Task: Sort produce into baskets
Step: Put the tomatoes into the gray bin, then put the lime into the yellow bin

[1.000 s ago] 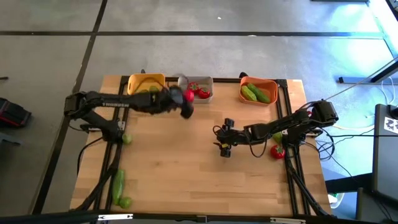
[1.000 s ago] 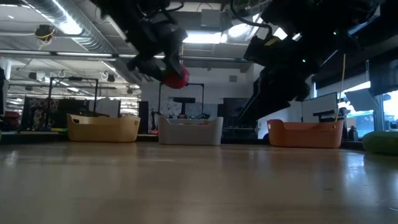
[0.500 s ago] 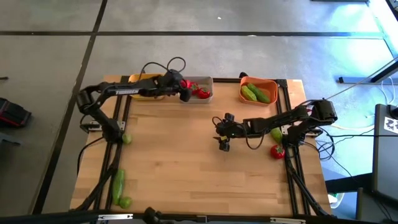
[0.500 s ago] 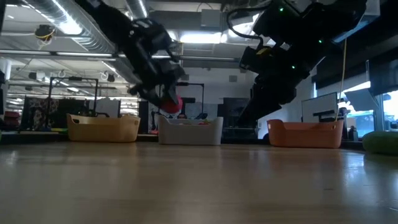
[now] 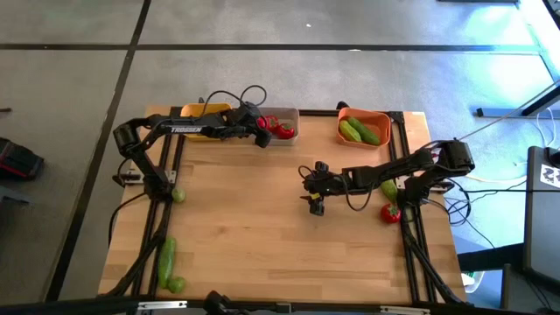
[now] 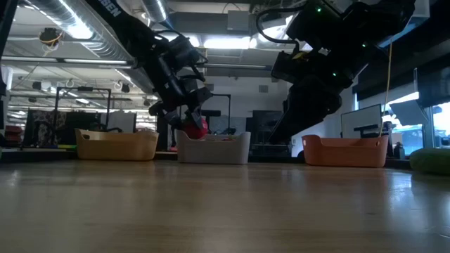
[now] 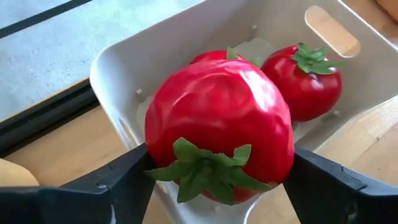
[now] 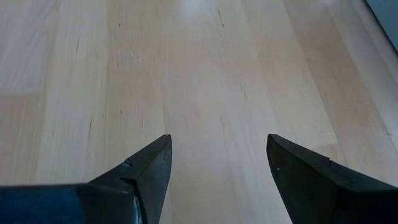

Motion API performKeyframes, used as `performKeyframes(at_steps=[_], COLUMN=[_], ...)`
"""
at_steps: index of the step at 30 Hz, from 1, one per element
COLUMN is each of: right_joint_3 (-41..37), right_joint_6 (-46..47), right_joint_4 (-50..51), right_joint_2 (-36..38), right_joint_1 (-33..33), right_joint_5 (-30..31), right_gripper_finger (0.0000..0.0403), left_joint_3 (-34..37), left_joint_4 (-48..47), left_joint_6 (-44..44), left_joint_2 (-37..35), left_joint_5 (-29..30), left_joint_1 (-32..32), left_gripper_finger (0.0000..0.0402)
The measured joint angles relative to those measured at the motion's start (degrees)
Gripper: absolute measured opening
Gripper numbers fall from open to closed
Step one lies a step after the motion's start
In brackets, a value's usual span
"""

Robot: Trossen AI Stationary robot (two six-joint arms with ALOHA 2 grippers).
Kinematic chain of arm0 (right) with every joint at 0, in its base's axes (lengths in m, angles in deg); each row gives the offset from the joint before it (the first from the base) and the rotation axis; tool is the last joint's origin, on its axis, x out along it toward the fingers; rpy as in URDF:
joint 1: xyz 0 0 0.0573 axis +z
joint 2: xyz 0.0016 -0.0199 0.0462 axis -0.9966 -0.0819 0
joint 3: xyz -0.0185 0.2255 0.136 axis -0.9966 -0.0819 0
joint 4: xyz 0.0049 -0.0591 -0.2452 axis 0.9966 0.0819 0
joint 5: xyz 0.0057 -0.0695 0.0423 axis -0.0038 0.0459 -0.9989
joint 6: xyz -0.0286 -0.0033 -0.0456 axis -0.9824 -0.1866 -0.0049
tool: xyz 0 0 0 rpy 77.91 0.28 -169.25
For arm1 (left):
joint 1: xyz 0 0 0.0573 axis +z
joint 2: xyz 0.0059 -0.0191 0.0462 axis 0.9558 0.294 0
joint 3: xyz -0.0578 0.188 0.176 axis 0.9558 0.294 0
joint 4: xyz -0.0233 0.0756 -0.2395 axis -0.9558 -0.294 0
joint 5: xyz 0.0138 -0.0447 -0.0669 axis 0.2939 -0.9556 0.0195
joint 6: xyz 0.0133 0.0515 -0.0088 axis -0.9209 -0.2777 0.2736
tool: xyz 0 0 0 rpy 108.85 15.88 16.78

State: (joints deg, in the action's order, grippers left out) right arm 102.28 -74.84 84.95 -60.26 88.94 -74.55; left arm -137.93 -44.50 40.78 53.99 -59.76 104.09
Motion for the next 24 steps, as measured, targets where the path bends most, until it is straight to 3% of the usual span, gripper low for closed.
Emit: performKeyframes(at_steps=[15,24], right_joint_3=[-0.04,-0.04], right_joint_6=[-0.01,-0.03], right_joint_4=[0.07,-0.10], right_joint_2=[0.00,0.00], right_joint_1=[0.03,0.10], right_joint_5=[0.48,0.48], right_gripper_finger=[0.0252,0.0252], left_joint_3=[-0.04,-0.04], left_joint_4=[-1.75,-10.33], left_joint_6=[-2.08,-4.93], left_joint_2=[-5.37,-15.93], left_joint_5=[0.28,0.22], left_joint_1=[-1.86,-10.38], left_gripper_finger=[0.0326,0.0326])
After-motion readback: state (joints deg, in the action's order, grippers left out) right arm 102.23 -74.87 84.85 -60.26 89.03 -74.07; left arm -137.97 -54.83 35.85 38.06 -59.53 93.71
